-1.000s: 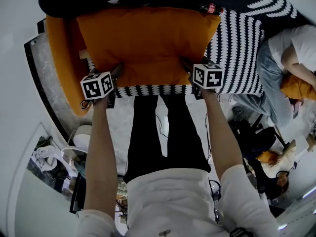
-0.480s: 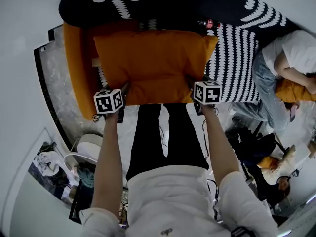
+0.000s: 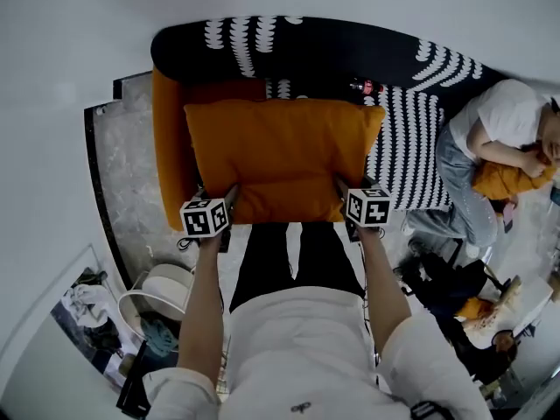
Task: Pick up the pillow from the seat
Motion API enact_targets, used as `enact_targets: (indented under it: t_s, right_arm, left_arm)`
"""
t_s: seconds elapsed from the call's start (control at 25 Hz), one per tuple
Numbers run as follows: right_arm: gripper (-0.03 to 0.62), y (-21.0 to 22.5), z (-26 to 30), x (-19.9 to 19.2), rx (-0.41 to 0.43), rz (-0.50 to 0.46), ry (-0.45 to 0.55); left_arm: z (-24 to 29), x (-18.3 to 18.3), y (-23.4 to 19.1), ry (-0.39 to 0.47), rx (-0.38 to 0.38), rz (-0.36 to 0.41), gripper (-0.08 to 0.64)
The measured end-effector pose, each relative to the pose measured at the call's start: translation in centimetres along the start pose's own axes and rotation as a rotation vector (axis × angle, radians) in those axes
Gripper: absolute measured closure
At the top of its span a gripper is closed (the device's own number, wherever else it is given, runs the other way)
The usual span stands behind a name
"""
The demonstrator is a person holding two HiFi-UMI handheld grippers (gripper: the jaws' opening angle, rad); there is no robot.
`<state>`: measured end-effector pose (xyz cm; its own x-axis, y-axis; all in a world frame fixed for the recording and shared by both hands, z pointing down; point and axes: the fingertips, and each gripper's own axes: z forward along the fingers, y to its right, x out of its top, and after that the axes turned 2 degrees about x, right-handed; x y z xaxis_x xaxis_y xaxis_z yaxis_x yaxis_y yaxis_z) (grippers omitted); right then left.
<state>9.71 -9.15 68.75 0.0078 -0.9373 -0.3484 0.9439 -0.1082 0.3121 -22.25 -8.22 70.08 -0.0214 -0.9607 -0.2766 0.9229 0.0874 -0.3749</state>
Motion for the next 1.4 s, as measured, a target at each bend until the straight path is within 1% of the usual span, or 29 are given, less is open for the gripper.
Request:
enact_targets:
  t_s: [0.16, 0.36, 0.44, 0.72, 0.92, 1.04, 1.2, 1.4]
  right_arm:
    - [0.388, -1.5, -3.7, 2.1, -0.013, -0.017, 0.064]
    - [0.391, -3.4, -8.4, 4.6, -0.03, -0.046, 0.142]
    - [0.393, -4.2, -10.1, 5.4, -0.037, -0.051, 0.173]
    - [0.403, -7.0, -14.9, 7.3, -0.026, -0.078, 0.277]
    - [0.408, -8.3, -17.6, 7.9, -0.012, -0.097, 0.325]
    - [0.413, -9.0, -19.2, 7.9, -0.003, -0.112, 0.343]
    - [0.416, -8.6, -21.4, 7.0, 0.02, -0.119, 0.367]
    - [0.419, -7.6, -24.0, 5.0, 0.059, -0.149, 0.397]
  left_arm:
    - [-3.3, 1.7, 1.1, 0.045, -0.043, -0.004, 0.31]
    - [-7.2, 3.7, 2.5, 0.063, -0.084, -0.008, 0.313]
    - [-8.8, 4.5, 3.0, 0.086, -0.096, 0.005, 0.314]
    - [-14.2, 6.9, 3.9, 0.186, -0.089, 0.063, 0.317]
    - [-17.5, 7.4, 4.8, 0.252, -0.071, 0.089, 0.319]
    - [-18.9, 7.2, 5.3, 0.283, -0.057, 0.095, 0.318]
    - [-20.7, 5.9, 7.1, 0.314, -0.036, 0.098, 0.321]
    - [-22.5, 2.7, 9.6, 0.353, 0.002, 0.079, 0.322]
